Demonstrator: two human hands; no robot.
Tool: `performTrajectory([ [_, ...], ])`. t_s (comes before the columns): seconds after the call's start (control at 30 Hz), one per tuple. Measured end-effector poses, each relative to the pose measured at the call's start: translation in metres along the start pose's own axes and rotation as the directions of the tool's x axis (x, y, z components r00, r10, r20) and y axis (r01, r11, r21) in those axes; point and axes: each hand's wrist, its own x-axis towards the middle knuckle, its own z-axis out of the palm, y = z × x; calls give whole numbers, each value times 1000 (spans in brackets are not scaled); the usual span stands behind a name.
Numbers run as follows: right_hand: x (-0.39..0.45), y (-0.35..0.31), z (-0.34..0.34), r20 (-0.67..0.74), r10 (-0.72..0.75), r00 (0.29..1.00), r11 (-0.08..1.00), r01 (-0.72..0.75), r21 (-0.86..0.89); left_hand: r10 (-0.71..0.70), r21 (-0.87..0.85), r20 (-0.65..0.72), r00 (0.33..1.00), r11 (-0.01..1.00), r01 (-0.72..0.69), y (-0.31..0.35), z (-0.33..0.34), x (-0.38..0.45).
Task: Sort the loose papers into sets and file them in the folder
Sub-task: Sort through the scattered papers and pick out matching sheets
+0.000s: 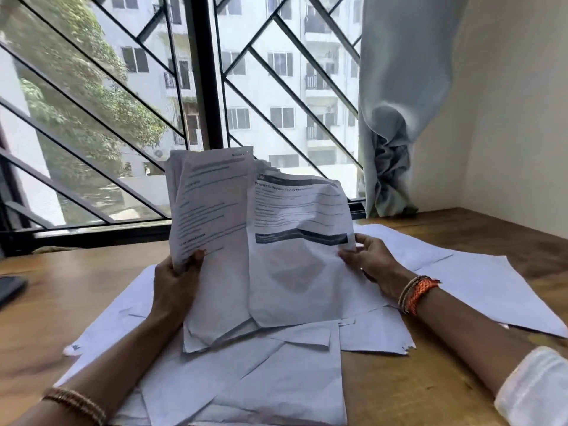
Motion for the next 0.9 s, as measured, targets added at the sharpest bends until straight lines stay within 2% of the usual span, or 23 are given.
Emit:
performTrajectory([
  [0.13,1,-8,-6,64,10,998,1000,-10,12,29,-50,2,1000,998,-29,-2,-1,1],
  [0.27,1,-14,-9,256,59,965,992,-85,91,49,-42,36,998,998,-48,1,1,-1],
  [0.4,-2,-17,-4,221,4,975,998,-18,62,32,-35,41,999,999,-30,4,3,-3],
  [0.5,0,-14,-4,205,-3,979,993,-22,120,-4,-59,31,1000,998,6,4,2,-4],
  [0.9,-1,-21,-7,296,-43,954,988,-3,155,-19,-55,43,999,998,21,4,5,-4],
])
